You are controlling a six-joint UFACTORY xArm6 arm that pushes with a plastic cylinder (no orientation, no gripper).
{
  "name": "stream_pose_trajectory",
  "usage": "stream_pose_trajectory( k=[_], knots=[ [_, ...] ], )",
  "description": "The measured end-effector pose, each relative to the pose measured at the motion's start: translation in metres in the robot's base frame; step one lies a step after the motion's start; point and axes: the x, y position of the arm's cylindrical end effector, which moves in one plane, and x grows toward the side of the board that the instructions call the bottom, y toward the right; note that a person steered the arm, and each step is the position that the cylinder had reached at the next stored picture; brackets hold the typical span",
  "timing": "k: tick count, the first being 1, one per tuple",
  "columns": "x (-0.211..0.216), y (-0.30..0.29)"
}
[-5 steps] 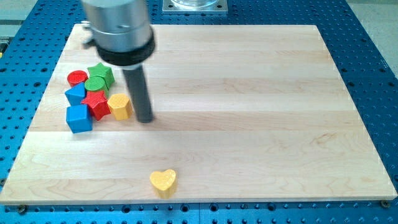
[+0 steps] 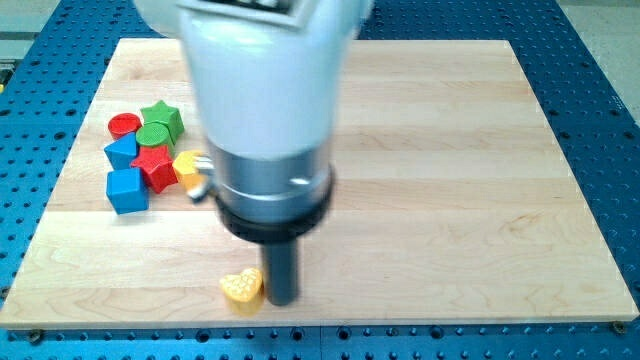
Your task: Drag the yellow heart into the yellow hexagon
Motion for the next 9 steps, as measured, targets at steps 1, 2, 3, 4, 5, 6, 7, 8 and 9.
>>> stream_pose_trajectory(
  k=[1, 2, 3, 4, 5, 6, 7, 8, 9],
  knots=[
    [-0.002, -0.003],
    [0.018, 0.001],
    [0.025, -0.028],
    [0.023, -0.087],
    [0.003, -0.123],
    [-0.047, -0.115],
    [-0.057, -0.085],
    [-0.061, -0.057],
    [-0.061, -0.026]
  ],
)
